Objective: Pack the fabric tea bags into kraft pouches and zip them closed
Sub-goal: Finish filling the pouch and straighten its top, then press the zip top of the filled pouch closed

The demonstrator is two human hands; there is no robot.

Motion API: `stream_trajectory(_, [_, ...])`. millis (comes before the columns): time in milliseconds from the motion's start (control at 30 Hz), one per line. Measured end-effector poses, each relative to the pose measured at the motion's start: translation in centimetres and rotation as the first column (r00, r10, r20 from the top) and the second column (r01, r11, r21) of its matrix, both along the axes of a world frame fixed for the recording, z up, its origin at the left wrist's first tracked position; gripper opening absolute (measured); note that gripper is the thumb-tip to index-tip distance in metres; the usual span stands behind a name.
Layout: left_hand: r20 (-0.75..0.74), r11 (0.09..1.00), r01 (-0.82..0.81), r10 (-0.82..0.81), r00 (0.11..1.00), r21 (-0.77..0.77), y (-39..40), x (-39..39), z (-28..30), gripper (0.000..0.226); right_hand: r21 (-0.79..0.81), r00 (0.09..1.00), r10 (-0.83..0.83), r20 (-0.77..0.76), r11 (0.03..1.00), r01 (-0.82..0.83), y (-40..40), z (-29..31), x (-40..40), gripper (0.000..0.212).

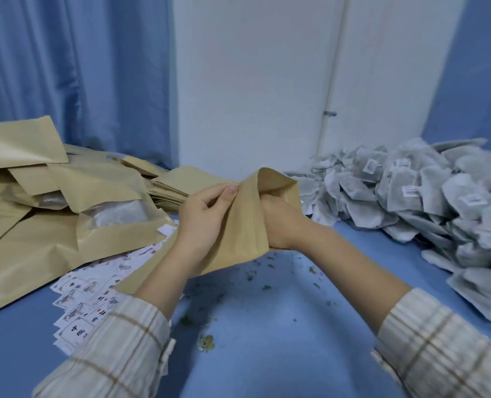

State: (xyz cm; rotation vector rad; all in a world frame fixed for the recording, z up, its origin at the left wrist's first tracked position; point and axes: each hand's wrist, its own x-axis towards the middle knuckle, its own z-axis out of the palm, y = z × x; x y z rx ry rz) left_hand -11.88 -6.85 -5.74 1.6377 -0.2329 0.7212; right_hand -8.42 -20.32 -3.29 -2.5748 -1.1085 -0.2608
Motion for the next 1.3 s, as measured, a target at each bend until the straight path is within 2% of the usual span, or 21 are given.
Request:
stream_trajectory(100, [-0.063,0.994,0.051,-0.057,0.996,-0.098,-1.0,0.7,2.5,0.018,0.220,0.995,0.093,0.025,0.971,-0.097,-2.8,3.3,-0.2,0.012])
stream_trajectory(200, [-0.120,0.964,0.137,-0.167,0.979,-0.227,-1.8,1.8,4.6,0.018,0.366,0.998,0.048,0.031,0.929,-0.056,-5.6,6.2,-0.8,0.022])
stream_trajectory(300, [-0.114,0.913,0.256,-0.305,0.945,-0.318,-3.5,2.5,6.3,0.020,0.494,0.996,0.002,0.093,0.868,-0.048,-7.3,7.9,-0.9,0.041])
stream_trajectory(400, [-0.118,0.901,0.345,-0.385,0.915,-0.264,-5.3,2.8,7.8,0.027,0.641,0.970,-0.123,0.210,0.766,-0.042,-7.5,8.6,-0.3,0.055])
stream_trajectory(467, [-0.173,0.898,0.387,-0.423,0.889,-0.208,-6.3,2.9,8.6,0.053,0.705,0.927,-0.247,0.283,0.709,-0.026,-7.1,9.3,0.2,0.058])
stream_trajectory(533, [-0.278,0.924,0.363,-0.383,0.881,-0.124,-7.1,3.0,8.7,0.072,0.727,0.867,-0.368,0.337,0.686,0.008,-6.7,10.2,0.5,0.063])
stream_trajectory(600, [-0.314,0.936,0.334,-0.351,0.882,-0.106,-7.4,3.3,8.4,0.063,0.721,0.814,-0.453,0.364,0.690,0.062,-6.6,11.1,0.8,0.066])
stream_trajectory(633, [-0.327,0.910,0.386,-0.415,0.849,-0.153,-7.9,3.7,8.9,0.063,0.711,0.786,-0.496,0.370,0.695,0.103,-6.6,11.5,0.9,0.066])
stream_trajectory(667, [-0.347,0.842,0.497,-0.539,0.768,-0.207,-8.4,4.1,9.7,0.069,0.700,0.750,-0.539,0.383,0.699,0.144,-6.6,11.9,1.1,0.066])
stream_trajectory(733, [-0.292,0.659,0.691,-0.752,0.591,-0.297,-8.6,4.4,10.7,0.076,0.681,0.676,-0.609,0.415,0.700,0.213,-6.7,12.6,1.7,0.063])
stream_trajectory(900, [-0.180,0.374,0.837,-0.927,0.329,-0.400,-7.4,5.2,10.4,0.092,0.555,0.554,-0.680,0.480,0.725,0.409,-7.1,13.4,3.9,0.055])
stream_trajectory(933, [-0.189,0.382,0.842,-0.924,0.333,-0.382,-7.1,5.1,9.9,0.089,0.532,0.538,-0.680,0.498,0.730,0.429,-7.1,13.3,4.3,0.054])
stream_trajectory(967, [-0.221,0.435,0.836,-0.898,0.379,-0.333,-6.8,5.0,9.6,0.082,0.512,0.524,-0.679,0.514,0.733,0.448,-7.1,13.2,4.6,0.054])
stream_trajectory(1067, [-0.349,0.654,0.749,-0.730,0.588,-0.106,-6.2,4.8,9.0,0.052,0.467,0.502,-0.681,0.533,0.731,0.497,-6.4,12.9,5.2,0.052])
stream_trajectory(1133, [-0.344,0.751,0.656,-0.639,0.689,-0.081,-6.1,4.7,9.1,0.033,0.466,0.517,-0.685,0.513,0.728,0.503,-5.9,12.9,5.5,0.053])
stream_trajectory(1200, [-0.302,0.836,0.526,-0.547,0.781,-0.157,-5.8,4.9,9.3,0.026,0.504,0.602,-0.652,0.461,0.751,0.427,-5.7,13.2,5.6,0.058])
stream_trajectory(1233, [-0.281,0.858,0.478,-0.514,0.810,-0.189,-5.6,5.0,9.5,0.021,0.532,0.686,-0.607,0.400,0.764,0.366,-5.9,13.4,5.7,0.061])
stream_trajectory(1300, [-0.250,0.871,0.435,-0.484,0.839,-0.227,-5.2,5.2,9.8,0.014,0.600,0.880,-0.442,0.176,0.756,0.260,-7.2,13.7,5.7,0.063])
